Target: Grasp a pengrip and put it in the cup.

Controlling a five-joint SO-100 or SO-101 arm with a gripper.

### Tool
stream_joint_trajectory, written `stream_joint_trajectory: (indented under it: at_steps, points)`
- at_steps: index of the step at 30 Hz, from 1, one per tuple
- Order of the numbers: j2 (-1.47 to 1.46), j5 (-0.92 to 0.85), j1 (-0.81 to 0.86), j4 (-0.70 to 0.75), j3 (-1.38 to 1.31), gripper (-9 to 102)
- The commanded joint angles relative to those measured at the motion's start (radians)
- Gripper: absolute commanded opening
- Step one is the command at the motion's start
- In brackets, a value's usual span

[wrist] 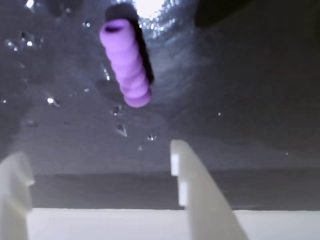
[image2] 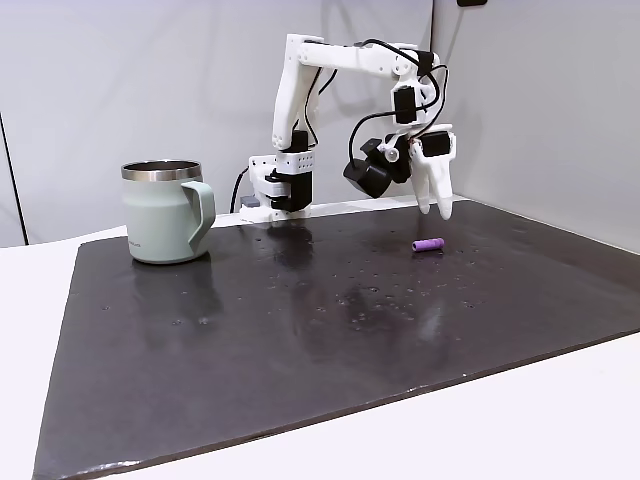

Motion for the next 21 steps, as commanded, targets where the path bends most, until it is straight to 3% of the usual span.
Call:
stream_joint_trajectory:
  at_steps: [1,21]
  points:
    - [-0.017,0.006,0.006,-0.008,-0.069,28]
    - [-0.207,0.0,0.015,-0.02,-0.141,27]
